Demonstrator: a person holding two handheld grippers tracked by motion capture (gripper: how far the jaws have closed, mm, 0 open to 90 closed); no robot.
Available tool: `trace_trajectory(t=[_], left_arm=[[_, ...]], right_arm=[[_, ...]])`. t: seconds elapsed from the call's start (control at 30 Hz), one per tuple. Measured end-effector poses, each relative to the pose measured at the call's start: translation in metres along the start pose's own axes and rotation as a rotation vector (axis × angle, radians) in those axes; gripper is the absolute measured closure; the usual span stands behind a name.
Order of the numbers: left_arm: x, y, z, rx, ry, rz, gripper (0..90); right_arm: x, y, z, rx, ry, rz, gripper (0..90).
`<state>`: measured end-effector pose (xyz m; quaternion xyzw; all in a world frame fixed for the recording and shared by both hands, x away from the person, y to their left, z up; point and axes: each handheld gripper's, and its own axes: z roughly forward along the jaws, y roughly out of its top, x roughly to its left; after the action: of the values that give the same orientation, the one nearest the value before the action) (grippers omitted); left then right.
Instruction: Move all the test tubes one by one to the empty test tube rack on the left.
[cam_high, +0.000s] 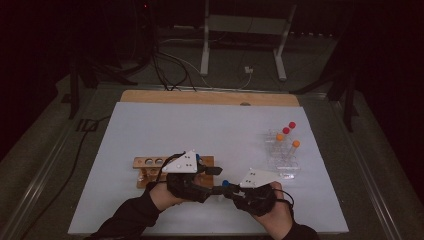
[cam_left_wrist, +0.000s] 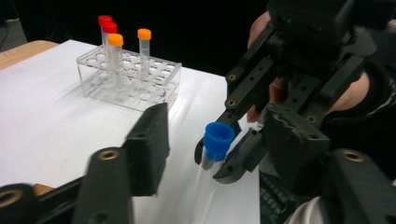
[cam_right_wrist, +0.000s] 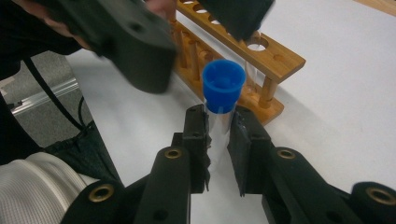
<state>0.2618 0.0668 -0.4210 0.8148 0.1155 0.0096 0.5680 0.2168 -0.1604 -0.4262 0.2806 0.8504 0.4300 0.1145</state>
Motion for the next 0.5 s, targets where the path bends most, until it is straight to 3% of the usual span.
trace_trajectory(t=[0.27,0.5], left_arm=[[-0.002,-0.003,0.007,0.017,0.012,0.039,64.7],[-0.003,-0.003,0.012,0.045,0.017,0.055,72.3]], right_arm=[[-0.002,-0.001,0.001,0.006,-0.002,0.002,76.5],[-0.002,-0.001,0.000,0.005,-0.005,0.002,76.5]])
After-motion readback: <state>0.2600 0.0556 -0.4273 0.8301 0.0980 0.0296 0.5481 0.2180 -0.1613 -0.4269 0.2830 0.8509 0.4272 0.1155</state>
